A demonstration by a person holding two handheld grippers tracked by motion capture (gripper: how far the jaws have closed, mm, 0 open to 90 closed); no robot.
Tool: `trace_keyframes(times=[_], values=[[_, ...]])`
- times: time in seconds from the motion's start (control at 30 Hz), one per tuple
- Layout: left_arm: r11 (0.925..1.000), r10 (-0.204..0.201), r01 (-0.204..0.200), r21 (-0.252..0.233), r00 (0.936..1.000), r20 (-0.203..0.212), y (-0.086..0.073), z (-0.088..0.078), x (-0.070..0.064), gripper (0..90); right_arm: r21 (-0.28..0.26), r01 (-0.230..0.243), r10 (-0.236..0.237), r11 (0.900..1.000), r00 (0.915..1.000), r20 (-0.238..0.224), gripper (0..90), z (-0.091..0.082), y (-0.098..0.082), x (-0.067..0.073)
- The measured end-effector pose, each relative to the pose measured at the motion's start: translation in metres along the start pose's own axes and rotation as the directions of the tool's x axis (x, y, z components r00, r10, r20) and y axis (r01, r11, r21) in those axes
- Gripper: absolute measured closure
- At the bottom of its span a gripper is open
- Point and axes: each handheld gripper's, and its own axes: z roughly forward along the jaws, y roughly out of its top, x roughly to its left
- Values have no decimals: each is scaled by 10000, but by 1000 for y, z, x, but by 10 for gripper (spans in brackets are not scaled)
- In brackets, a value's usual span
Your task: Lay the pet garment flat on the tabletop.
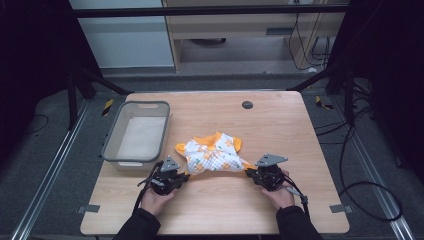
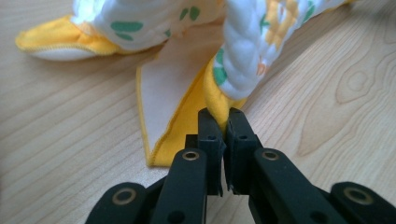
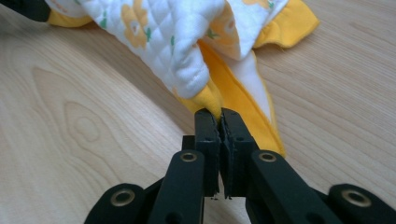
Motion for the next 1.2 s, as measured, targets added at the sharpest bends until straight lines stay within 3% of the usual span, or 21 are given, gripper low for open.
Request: trace_keyframes(times=[0.2, 0.23, 0.3, 0.43, 0.57, 0.63, 0.7, 0.77, 0.87, 0.9, 1.0, 1.03, 1.07, 1.1, 1.2], values=[[9967, 70, -48, -808, 9996, 266, 10, -24, -7, 867, -591, -206, 171, 9980, 9981, -598, 876, -16, 8, 4], [9954, 2, 45, -962, 9988, 483, 12, -31, -8, 866, -933, -221, 142, 9954, 9963, -843, 876, -29, 12, 8], [9932, 40, 43, -1165, 9975, 709, 15, -43, -12, 866, -1081, -284, 176, 9937, 9949, -995, 876, -35, 14, 10], [9902, -125, 310, -1364, 9909, 1344, 20, -65, -17, 866, -1484, -523, 267, 9875, 9852, -1694, 874, -63, 20, 17], [9882, -549, 758, -1329, 9864, 1548, 28, -67, -12, 863, -1361, -861, 616, 9869, 9827, -1746, 870, -66, 27, 15], [9879, -877, 1036, -1155, 9869, 1353, 31, -60, -4, 856, -976, -1501, 1343, 9838, 9792, -1522, 867, -56, 33, 4], [9864, -1311, 1391, -875, 9871, 918, 33, -44, 7, 848, -736, -1731, 1617, 9822, 9769, -1394, 864, -47, 36, -2], [9871, -1505, 1522, -507, 9880, 346, 34, -27, 15, 825, -425, -2054, 2008, 9778, 9751, -938, 851, -32, 37, -11], [9899, -1399, 1387, -295, 9891, -453, 33, -5, 19, 759, -441, -1948, 1951, 9799, 9808, 44, 808, -7, 35, -23], [9894, -1436, 1423, -278, 9884, -503, 32, -1, 19, 732, -378, -1986, 1996, 9794, 9795, 254, 797, 1, 34, -25], [9937, -1113, 1099, -234, 9912, -715, 31, 1, 17, 655, -386, -1786, 1802, 9832, 9826, 443, 766, 11, 31, -24], [9949, -994, 978, -239, 9919, -787, 31, -1, 16, 564, -556, -1622, 1646, 9852, 9855, 420, 733, 8, 31, -22], [9955, -923, 904, -268, 9925, -807, 31, -3, 15, 564, -556, -1622, 1646, 9852, 9855, 420, 733, 8, 31, -22], [9953, -864, 827, -506, 9934, -756, 29, -12, 15, 492, -945, -1487, 1530, 9844, 9874, 403, 696, -1, 31, -22], [9948, -859, 811, -611, 9930, -807, 25, -18, 15, 422, -1149, -1382, 1429, 9837, 9892, 334, 655, -9, 30, -22]])
